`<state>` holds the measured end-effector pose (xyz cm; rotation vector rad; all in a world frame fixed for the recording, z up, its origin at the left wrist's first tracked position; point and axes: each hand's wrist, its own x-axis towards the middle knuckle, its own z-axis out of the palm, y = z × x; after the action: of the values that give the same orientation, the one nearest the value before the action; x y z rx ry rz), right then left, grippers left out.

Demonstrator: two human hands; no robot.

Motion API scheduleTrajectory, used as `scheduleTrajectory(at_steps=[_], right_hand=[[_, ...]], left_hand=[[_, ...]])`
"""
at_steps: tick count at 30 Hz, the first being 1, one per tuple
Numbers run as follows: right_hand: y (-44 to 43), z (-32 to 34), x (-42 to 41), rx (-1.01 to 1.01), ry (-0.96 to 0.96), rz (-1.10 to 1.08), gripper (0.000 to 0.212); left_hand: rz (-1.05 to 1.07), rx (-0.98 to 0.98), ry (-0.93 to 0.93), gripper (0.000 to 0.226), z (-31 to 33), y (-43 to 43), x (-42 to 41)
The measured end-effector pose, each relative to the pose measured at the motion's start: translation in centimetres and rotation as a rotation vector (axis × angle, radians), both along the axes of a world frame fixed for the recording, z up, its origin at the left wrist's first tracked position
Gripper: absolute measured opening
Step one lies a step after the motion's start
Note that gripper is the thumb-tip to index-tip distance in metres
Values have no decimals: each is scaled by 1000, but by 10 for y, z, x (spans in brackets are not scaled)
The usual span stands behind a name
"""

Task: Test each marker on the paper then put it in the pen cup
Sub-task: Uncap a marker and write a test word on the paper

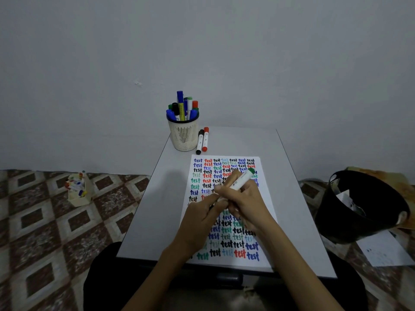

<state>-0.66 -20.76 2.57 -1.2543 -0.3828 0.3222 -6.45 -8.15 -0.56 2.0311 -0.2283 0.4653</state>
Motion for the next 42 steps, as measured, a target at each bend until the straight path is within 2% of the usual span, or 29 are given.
scheduleTrajectory(at_steps=[3, 5, 7, 10, 14, 18, 22, 28, 42], right_hand=[[-4, 6, 4, -4, -44, 33, 23], [-5, 10, 7, 9, -55, 27, 23], [-9, 12, 16, 87, -31, -41, 21], [-27, 12, 38, 187, 19, -204, 18], [-49, 2, 57, 68, 20, -299, 6], [-57, -9, 61, -26, 11, -281, 21], [-57, -18, 63, -179, -48, -406, 37], [-55, -28, 69, -338, -161, -466, 38], [-52, -38, 73, -407, -158, -384, 35]], left_hand=[[21, 37, -23, 19, 4, 1, -1], [61, 170, -27, 25, 9, 5, -1], [127, 315, -40, 34, 13, 14, 2], [182, 461, -61, 30, 7, 37, 5], [83, 602, 24, 40, -19, 55, 4], [80, 605, 43, 44, -28, 53, 2], [88, 597, 68, 47, -27, 52, 1], [91, 612, 79, 46, -27, 52, 0], [103, 614, 72, 47, -27, 51, -1]])
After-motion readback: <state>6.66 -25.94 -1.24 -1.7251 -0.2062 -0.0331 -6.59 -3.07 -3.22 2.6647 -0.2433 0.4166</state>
